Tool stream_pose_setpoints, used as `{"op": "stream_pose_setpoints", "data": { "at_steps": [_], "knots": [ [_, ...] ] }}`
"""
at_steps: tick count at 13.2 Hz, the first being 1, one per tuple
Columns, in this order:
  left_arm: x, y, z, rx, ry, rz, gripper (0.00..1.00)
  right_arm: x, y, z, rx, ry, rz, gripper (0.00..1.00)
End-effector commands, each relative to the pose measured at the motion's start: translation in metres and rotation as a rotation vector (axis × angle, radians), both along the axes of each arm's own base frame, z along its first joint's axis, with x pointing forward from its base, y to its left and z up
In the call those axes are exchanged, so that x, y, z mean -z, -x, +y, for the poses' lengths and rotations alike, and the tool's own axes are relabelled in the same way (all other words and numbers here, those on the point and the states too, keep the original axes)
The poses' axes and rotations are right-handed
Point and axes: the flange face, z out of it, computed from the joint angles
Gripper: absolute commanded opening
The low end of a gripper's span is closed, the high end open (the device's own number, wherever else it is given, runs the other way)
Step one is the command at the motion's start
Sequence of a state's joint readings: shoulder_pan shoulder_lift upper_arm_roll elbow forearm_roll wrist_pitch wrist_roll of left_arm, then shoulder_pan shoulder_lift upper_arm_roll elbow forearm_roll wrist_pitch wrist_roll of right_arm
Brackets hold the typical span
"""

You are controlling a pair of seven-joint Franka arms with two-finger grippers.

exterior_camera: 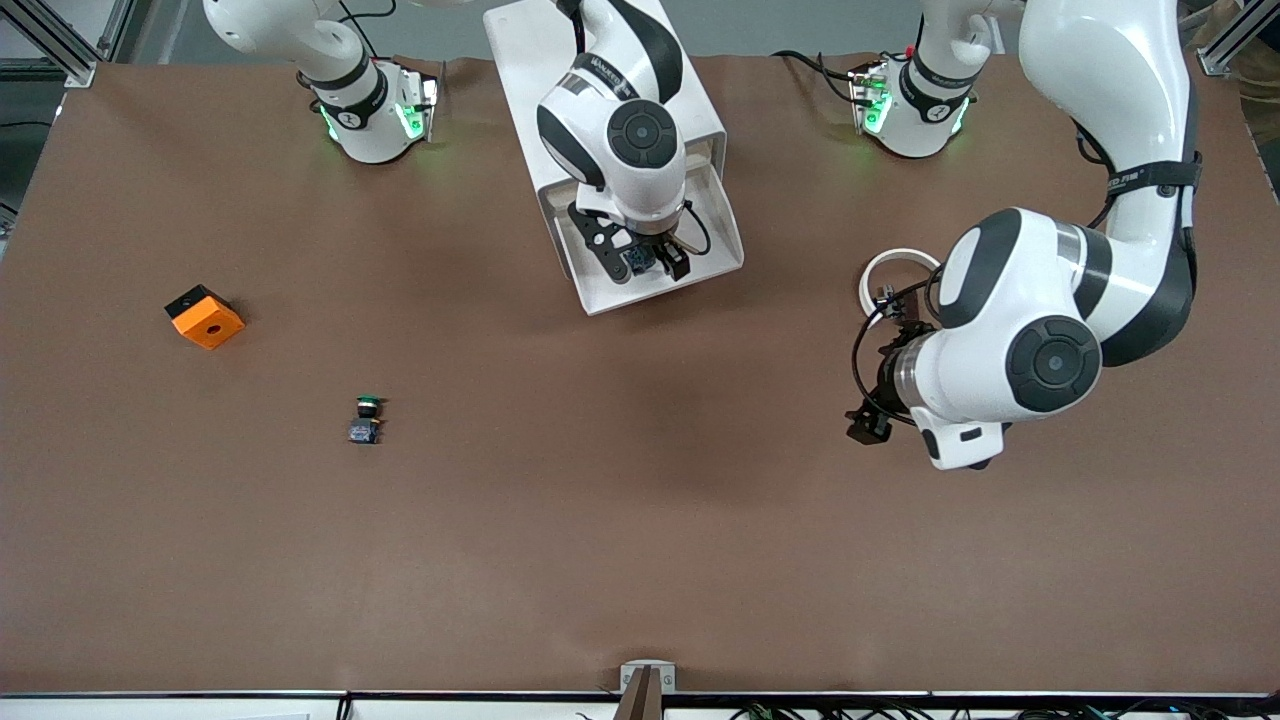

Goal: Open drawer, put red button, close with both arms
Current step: 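Release the red button into the drawer and raise the right gripper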

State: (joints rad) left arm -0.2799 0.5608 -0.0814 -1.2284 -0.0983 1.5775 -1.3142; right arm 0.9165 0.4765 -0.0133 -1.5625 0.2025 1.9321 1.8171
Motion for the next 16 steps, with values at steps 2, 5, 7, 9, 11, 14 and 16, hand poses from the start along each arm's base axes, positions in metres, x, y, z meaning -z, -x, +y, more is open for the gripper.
{"op": "stream_pose_setpoints", "data": {
  "at_steps": [2, 5, 7, 9, 11, 14, 16],
  "knots": [
    [-0.007, 0.032, -0.036, 0.321, 0.025, -0.011, 1.00, -0.080, -0.013, -0.019, 0.003, 0.008, 0.040, 1.00],
    [0.031, 0.056, -0.083, 0.485, 0.041, -0.037, 1.00, -0.151, -0.030, -0.079, -0.133, -0.024, 0.064, 1.00],
    [0.065, 0.077, -0.114, 0.606, 0.093, -0.056, 1.00, -0.193, -0.043, -0.137, -0.260, -0.058, 0.088, 1.00],
    [0.094, 0.095, -0.129, 0.698, 0.126, -0.069, 1.00, -0.228, -0.052, -0.193, -0.369, -0.092, 0.095, 1.00],
    [0.113, 0.110, -0.152, 0.737, 0.147, -0.130, 1.00, -0.250, -0.061, -0.249, -0.445, -0.132, 0.085, 1.00],
    [0.132, 0.137, -0.187, 0.781, 0.152, -0.112, 1.00, -0.261, -0.054, -0.328, -0.597, -0.141, 0.046, 1.00],
    [0.143, 0.160, -0.201, 0.818, 0.147, -0.082, 1.00, -0.263, -0.057, -0.380, -0.655, -0.171, 0.029, 1.00]
  ]
}}
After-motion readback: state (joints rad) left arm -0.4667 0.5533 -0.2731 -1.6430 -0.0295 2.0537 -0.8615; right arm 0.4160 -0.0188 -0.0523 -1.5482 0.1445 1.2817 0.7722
